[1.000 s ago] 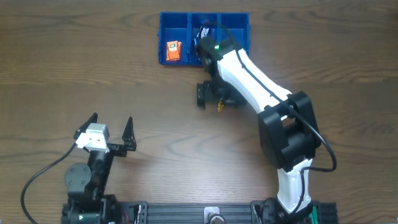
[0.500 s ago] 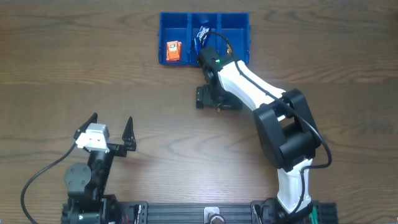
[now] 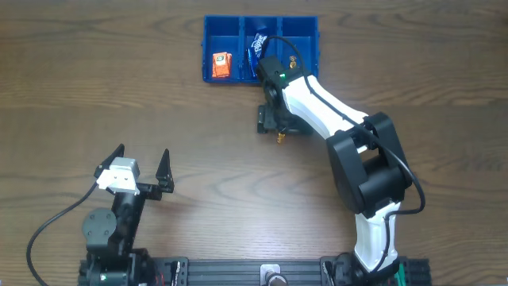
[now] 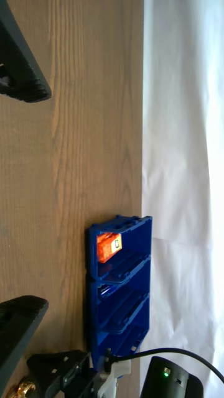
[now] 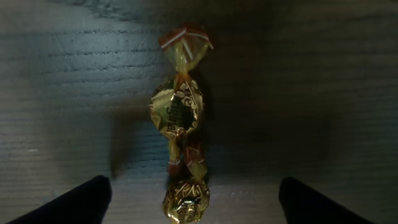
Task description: Sort Candies Into Trays
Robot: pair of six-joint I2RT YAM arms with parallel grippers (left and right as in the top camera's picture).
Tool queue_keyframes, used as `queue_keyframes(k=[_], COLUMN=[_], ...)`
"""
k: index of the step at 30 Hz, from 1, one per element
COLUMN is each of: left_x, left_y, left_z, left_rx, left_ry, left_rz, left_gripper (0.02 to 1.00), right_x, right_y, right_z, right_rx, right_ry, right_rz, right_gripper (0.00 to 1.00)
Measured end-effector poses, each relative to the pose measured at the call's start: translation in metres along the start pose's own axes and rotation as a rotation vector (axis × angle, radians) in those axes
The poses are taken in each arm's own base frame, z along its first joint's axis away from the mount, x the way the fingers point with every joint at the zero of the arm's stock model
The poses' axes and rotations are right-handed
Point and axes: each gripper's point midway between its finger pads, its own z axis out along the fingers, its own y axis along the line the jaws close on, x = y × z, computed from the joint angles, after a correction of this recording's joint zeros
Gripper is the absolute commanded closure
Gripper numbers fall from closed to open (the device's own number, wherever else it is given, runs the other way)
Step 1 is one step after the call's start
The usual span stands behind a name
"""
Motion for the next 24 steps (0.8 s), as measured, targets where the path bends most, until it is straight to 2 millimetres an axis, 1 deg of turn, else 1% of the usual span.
queue_keyframes(k=[3,6,8,10,15,19,24], left_x=[-0.0001,0.0000,0.0000,-0.0001,0.0000,-0.0001,-0.0001], left_y=[0.0000,0.0000,0.0000,0.0000,0.0000,0.0000,0.0000], left_z=[0.0000,0.0000,0.0000,0.0000,0.0000,0.0000,0.0000], left_rx=[0.000,0.000,0.000,0.000,0.000,0.000,0.000], left_ry=[0.000,0.000,0.000,0.000,0.000,0.000,0.000], left_rz=[0.000,0.000,0.000,0.000,0.000,0.000,0.000], left_gripper=[0.020,0.020,0.020,0.020,0.023,0.020,0.020], right_x=[-0.0020,0.0006,0.0015,0.0016,0.0006,0.0026,0.0072], right_y=[0.0003,-0.0006,0.0000,0.0008,0.0040,0.0054,0.0037], right_z=[0.0025,0.0080,0.0090,0.0091,0.0094,0.0095,0.0096], right_rx=[-0.001,-0.002,-0.009,-0.012,-0.029,-0.038,-0.033], right_ry=[-0.013,-0.011,-0.009,-0.009,-0.012,-0.002,0.018], right_rz=[0.000,0.000,0.003,0.005,0.008,0.008,0.007], right_gripper=[0.172,0.229,0.290,0.382,0.507,0.544,0.551])
